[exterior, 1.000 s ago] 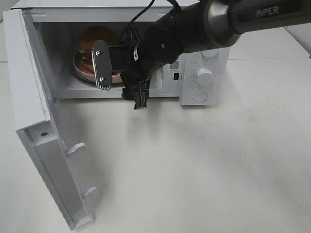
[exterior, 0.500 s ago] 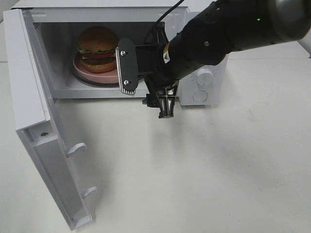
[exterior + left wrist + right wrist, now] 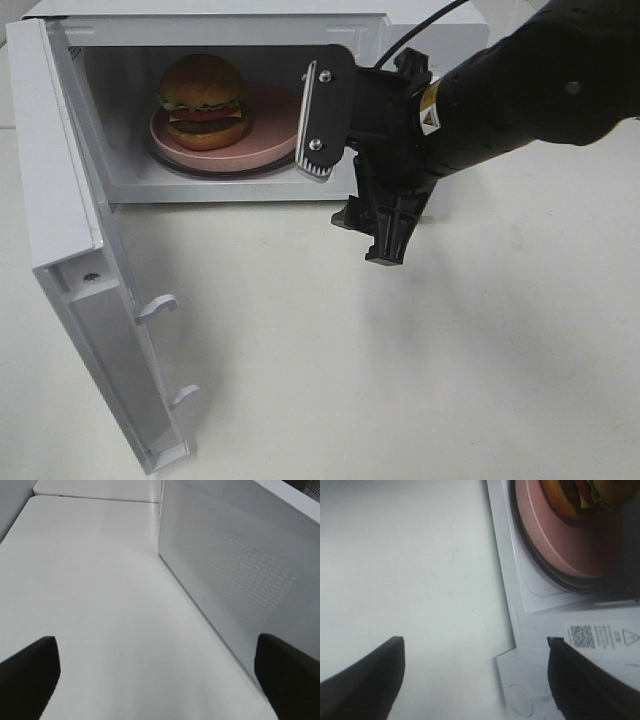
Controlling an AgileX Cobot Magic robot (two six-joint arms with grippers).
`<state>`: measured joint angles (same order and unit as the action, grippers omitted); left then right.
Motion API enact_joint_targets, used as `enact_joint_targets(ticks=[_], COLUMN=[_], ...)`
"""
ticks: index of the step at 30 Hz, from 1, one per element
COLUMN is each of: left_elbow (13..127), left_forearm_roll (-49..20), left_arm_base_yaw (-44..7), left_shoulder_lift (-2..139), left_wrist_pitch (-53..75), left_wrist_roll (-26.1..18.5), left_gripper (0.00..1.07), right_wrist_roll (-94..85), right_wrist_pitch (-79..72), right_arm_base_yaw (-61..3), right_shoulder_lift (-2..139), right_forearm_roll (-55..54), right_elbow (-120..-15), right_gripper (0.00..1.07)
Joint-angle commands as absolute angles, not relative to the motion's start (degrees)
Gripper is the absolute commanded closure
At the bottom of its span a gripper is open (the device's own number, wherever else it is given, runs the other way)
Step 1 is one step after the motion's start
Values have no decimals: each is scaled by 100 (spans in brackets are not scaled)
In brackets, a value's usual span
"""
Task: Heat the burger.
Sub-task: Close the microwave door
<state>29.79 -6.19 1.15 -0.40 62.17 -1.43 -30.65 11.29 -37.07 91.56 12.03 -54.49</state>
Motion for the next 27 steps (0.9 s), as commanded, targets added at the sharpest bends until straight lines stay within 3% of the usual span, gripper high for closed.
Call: enact_joint_targets(ticks=[1, 11, 27], left_elbow=[2962, 2962, 2962], left_forearm_roll=[-625, -625, -625], left_arm_base_yaw=[115, 115, 115], left_shoulder_lift=[-126, -126, -126], left_wrist_pitch=[6136, 6136, 6136], left_wrist_roll=[-126, -126, -126], left_gripper=[9, 9, 9], right_wrist_roll=[-2366, -229, 160], right_wrist_pitch=[1404, 3724, 5466], right_arm_base_yaw=[-3690, -3690, -3690], right_shoulder_lift=[8709, 7821, 6589], right_forearm_roll=[1106, 1123, 1054], right_elbow=[-5243, -5225, -5088], right_gripper=[31, 31, 31])
